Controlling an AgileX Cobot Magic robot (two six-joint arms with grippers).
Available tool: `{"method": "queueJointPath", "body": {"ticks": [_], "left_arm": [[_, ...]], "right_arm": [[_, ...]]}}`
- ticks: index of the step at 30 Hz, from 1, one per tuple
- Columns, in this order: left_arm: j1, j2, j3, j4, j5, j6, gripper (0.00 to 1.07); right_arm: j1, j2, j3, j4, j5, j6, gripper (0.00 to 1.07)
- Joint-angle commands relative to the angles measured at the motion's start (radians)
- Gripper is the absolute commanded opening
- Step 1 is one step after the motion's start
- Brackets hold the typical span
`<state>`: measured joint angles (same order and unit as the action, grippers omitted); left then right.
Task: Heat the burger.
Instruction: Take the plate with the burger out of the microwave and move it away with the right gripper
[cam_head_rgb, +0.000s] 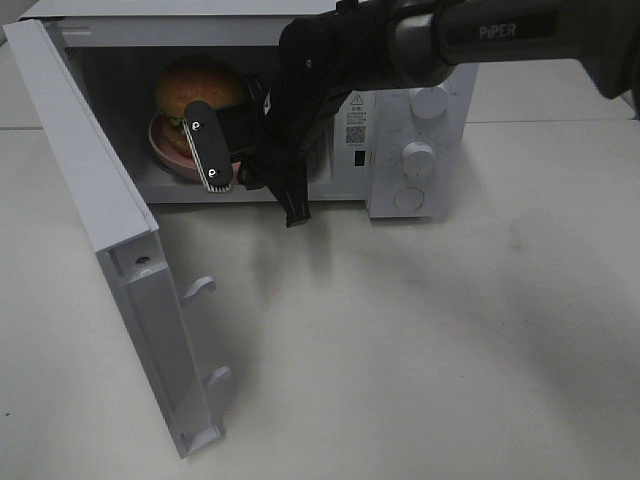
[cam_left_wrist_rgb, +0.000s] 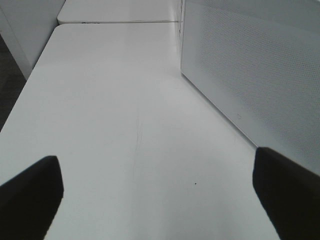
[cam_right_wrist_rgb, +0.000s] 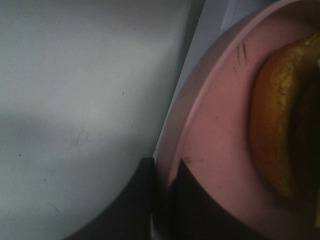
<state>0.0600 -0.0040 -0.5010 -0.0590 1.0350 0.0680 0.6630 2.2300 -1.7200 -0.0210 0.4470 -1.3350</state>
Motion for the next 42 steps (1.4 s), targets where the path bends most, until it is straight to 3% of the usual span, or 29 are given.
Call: {"method": "queueJointPath", "body": {"ticks": [1,42], "left_arm": [[-0.008,-0.023,0.004,-0.001,-0.006,-0.005,0.98],[-0.008,-0.023,0.004,-0.001,-0.006,-0.005,0.98]], "right_arm": [[0.002,-0.053,0.026,-0.001,-0.093,-0.021,0.00],[0.002,-0.415,0.573,0.006,-0.293,-0.062,0.00]]}}
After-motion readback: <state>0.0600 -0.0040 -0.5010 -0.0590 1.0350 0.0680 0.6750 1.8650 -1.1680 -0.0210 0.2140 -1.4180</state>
